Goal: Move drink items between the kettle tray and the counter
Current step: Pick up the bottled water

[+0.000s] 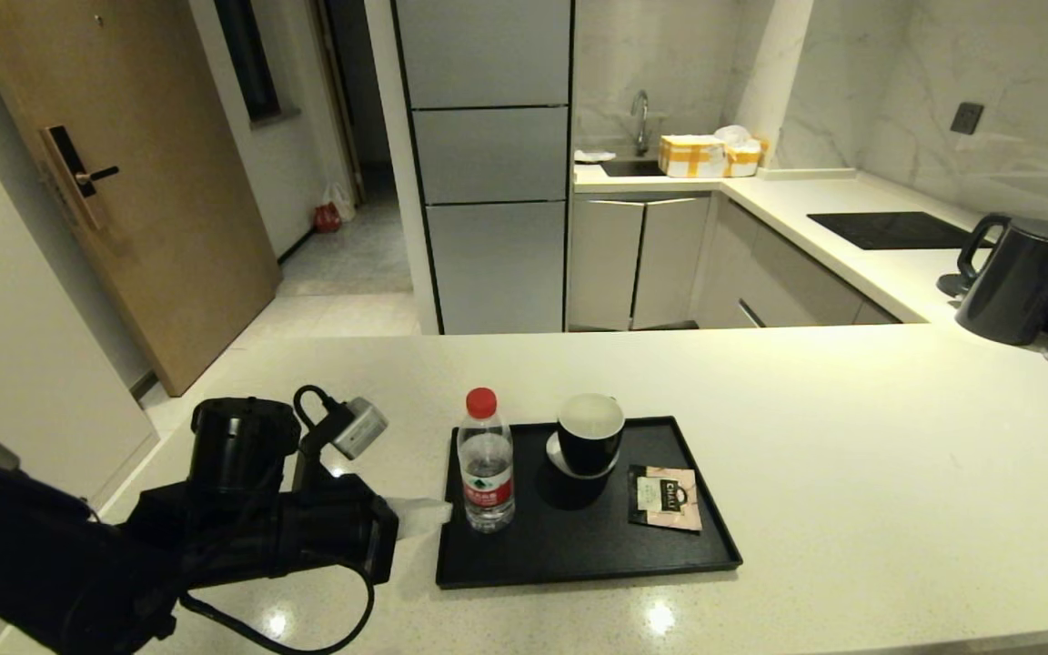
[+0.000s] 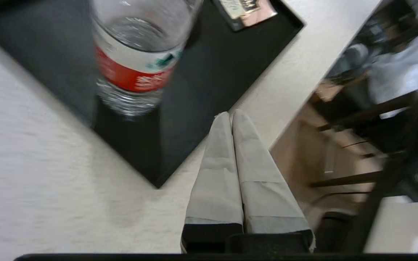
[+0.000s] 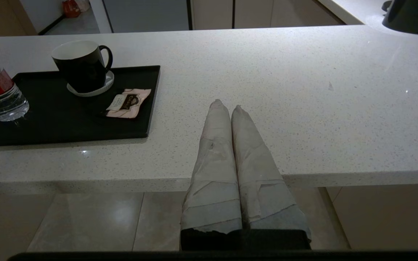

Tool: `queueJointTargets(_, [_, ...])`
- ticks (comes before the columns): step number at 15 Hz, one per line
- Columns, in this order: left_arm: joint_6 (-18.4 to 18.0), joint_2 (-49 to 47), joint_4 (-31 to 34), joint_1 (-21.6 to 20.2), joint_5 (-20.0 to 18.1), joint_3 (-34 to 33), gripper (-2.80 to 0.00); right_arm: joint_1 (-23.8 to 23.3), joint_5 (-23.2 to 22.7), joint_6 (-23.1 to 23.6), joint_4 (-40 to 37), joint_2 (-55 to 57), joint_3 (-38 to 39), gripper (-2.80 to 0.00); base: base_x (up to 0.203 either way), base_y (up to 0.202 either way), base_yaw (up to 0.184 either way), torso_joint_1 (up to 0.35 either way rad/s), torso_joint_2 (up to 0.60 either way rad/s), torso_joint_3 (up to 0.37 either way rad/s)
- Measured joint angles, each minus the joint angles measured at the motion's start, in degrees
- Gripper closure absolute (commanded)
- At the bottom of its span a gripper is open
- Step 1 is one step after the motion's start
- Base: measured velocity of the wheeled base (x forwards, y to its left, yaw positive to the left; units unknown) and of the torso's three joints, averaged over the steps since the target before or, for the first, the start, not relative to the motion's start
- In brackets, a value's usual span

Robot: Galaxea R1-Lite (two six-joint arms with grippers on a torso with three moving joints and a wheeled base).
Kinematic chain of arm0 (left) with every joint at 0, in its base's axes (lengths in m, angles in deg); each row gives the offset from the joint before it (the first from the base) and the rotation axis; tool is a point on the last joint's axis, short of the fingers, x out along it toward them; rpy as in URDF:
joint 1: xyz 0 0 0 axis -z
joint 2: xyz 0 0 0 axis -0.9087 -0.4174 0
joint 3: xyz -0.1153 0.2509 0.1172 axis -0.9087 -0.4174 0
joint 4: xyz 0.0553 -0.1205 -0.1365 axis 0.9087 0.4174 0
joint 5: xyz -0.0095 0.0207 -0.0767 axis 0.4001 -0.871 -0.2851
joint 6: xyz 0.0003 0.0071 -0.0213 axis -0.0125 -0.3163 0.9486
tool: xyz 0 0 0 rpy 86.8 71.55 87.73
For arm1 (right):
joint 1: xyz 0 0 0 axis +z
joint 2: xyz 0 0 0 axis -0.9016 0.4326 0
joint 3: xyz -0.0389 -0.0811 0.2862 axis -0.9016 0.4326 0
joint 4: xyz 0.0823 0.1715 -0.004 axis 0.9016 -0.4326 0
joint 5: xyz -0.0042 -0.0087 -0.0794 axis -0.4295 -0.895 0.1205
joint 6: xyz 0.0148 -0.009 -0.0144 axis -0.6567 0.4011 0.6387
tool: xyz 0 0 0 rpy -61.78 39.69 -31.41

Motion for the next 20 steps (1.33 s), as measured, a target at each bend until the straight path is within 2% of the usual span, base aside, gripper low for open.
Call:
queueJointTargets(6, [-0.07,0.75,0.87,-0.23,-0.08,0.67,0.00,0.00,0.03,-0.01,0.00,0.00,0.00,0.00,0.000,0.000,0.000,0.000,0.00,0.000])
queueJointTargets(9, [-0.54,0.53,0.90,-0.23,2.18,0.69,0.00,0.00,0.04,0.00,0.00,0.00,0.00,0.00,0.000,0.000,0.000,0.000,0.00,0.000])
queueJointTargets(16, [-0.24,0.66,1.52,-0.26,3.02,1.30,0.00,0.00,0.00,-0.01,0.01,0.00,0.00,0.00,0.000,0.000,0.000,0.000,0.00,0.000])
queueJointTargets(19, [-0.52,0.94,1.35,-0.23,7.73,1.25,0.00,0.00,0.02,0.00,0.00,0.00,0.00,0.00,0.000,0.000,0.000,0.000,0.00,0.000])
queueJointTargets(20, [-0.82,0.93,1.65,-0.26,8.15,0.74,0.00,0.00,0.01,-0.02,0.00,0.00,0.00,0.00,0.000,0.000,0.000,0.000,0.00,0.000])
